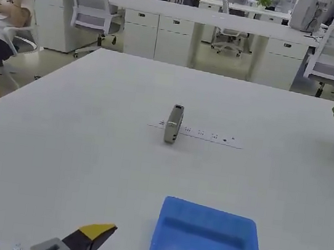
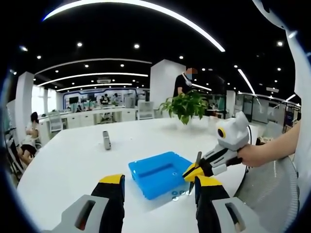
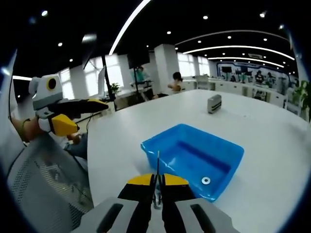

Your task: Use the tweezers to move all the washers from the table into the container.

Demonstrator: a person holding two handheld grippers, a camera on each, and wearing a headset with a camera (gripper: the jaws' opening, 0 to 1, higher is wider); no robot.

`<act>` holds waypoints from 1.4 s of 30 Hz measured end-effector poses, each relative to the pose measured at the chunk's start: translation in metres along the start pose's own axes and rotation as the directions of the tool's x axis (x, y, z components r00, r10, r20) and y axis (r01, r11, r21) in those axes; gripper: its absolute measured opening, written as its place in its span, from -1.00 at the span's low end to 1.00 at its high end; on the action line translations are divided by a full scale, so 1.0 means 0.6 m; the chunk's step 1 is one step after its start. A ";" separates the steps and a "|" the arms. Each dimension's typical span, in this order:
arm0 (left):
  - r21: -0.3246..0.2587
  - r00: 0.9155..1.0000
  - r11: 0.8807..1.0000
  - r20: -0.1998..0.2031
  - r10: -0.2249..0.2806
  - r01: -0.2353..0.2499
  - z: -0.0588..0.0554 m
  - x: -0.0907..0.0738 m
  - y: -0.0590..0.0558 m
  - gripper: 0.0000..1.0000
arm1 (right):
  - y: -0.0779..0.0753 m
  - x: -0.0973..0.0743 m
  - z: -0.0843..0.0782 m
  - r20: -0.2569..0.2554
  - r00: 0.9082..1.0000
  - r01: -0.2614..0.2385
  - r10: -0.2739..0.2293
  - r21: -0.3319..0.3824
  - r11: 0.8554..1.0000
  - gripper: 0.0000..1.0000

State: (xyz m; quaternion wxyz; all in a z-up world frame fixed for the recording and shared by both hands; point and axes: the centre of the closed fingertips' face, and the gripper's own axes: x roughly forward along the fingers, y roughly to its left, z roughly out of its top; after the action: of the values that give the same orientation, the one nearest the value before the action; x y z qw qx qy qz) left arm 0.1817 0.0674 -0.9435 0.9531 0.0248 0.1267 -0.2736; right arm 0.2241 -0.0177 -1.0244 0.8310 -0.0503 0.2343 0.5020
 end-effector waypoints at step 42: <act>0.000 0.999 1.000 -0.032 -0.020 0.020 -0.009 0.004 -0.004 0.11 | 0.061 0.038 -0.009 -0.099 0.991 -0.110 0.091 -0.211 0.971 -0.94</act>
State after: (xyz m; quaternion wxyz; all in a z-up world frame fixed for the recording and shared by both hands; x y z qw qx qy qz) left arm 0.1811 0.0645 -0.9495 0.9483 0.0278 0.1420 -0.2826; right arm 0.1997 0.0175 -1.0334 0.7829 -0.1504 0.2172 0.5632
